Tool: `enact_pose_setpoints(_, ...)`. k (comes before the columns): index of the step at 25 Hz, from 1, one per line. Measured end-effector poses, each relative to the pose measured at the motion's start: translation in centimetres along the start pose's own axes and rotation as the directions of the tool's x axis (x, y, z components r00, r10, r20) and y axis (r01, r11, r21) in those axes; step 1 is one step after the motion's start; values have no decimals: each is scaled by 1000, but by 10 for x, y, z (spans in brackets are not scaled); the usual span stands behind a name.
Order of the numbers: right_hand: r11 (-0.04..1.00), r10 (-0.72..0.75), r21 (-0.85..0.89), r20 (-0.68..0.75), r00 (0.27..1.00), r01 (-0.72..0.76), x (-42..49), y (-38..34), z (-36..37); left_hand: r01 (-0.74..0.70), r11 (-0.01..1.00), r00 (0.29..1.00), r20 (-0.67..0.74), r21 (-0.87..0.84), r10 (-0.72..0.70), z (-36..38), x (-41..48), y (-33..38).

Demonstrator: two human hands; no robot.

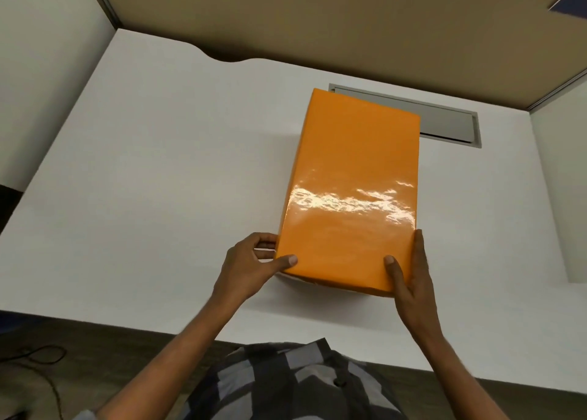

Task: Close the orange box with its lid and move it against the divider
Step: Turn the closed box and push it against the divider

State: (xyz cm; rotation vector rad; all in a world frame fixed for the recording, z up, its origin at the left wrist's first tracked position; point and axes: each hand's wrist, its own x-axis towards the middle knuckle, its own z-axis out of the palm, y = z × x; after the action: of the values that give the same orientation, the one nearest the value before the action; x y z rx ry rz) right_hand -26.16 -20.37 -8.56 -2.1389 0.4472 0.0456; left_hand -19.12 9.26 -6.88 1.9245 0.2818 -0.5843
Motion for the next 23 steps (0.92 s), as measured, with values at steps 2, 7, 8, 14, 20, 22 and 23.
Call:
enact_pose_setpoints(2,1000,-16,-13,-17,1000,15,-1,4,4,40,999,997,62,-35,-38,-2,5,-2)
enact_pose_setpoints(7,999,-12,43,-7,1000,12,-2,15,3,36,998,968,248,50,-47,-9,25,3)
enact_pose_setpoints(8,998,-6,59,1,1000,6,-2,15,2,35,997,960,277,68,-53,-10,29,4)
enact_pose_setpoints(14,980,137,156,-67,988,-126,34,-8,-26,111,991,877,462,77,-134,-25,71,38)
enact_pose_setpoints(20,993,82,98,-195,977,-63,218,-66,-37,-152,988,987,47,-14,153,-18,203,146)
enact_pose_setpoints(22,991,94,112,-199,975,-73,273,-76,-38,-248,965,969,9,89,249,-14,242,169)
enact_pose_setpoints(23,987,123,130,-190,974,-99,293,-75,-39,-277,953,961,32,123,275,-12,259,176)
